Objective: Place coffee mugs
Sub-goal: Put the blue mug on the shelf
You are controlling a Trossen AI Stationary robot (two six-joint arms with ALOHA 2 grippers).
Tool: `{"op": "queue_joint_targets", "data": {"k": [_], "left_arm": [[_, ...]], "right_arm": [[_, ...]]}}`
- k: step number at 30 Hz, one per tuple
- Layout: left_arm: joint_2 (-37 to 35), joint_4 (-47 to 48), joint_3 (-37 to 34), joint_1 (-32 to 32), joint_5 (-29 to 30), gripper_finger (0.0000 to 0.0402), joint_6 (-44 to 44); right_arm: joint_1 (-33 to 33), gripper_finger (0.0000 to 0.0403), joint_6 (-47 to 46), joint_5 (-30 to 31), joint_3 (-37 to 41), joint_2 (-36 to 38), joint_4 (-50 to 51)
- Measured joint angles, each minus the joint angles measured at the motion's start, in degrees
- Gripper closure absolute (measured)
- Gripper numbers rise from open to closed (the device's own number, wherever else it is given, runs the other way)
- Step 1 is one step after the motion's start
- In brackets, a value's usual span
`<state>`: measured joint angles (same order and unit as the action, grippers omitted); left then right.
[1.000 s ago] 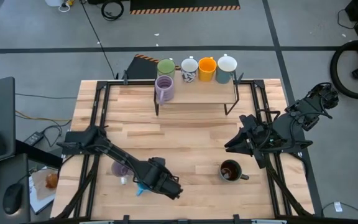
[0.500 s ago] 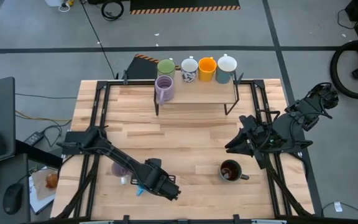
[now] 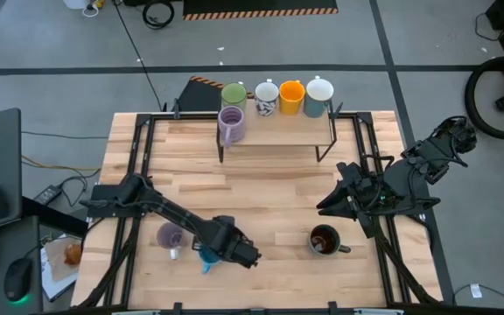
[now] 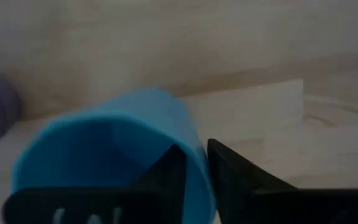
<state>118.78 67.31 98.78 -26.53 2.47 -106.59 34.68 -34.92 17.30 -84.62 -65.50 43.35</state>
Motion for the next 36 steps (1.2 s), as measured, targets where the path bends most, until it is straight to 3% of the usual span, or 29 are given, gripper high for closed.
{"op": "queue_joint_targets", "data": {"k": [4, 8, 15, 20, 30, 36], "left_arm": [[-0.01, 0.11, 0.01, 0.40, -0.59, 0.0374, 5.38], [-0.07, -1.87, 0.02, 0.37, -2.56, 0.0374, 14.50], [-0.09, -3.64, 1.06, -1.16, -7.97, 0.0362, 41.31], [-0.09, -4.34, 2.55, -3.63, -8.51, 0.0360, 62.32], [-0.07, -4.20, 2.56, -10.28, -5.64, 0.0360, 95.36], [-0.07, -4.20, 2.58, -14.20, -0.30, 0.0359, 103.84]], "right_arm": [[0.00, 0.0321, 0.00, 0.00, -0.02, 0.00, 0.00], [0.00, 0.0321, 0.04, 0.02, -0.02, 0.01, 0.00], [0.00, 0.0321, 0.51, 0.07, -0.02, -0.02, 0.00], [0.00, 0.0321, 0.42, 0.09, 0.00, -0.01, 0.00], [0.00, 0.0321, 0.22, 1.07, 0.00, -0.01, -0.81], [0.02, 0.0321, -0.48, 1.09, 0.00, -0.02, -0.95]]}}
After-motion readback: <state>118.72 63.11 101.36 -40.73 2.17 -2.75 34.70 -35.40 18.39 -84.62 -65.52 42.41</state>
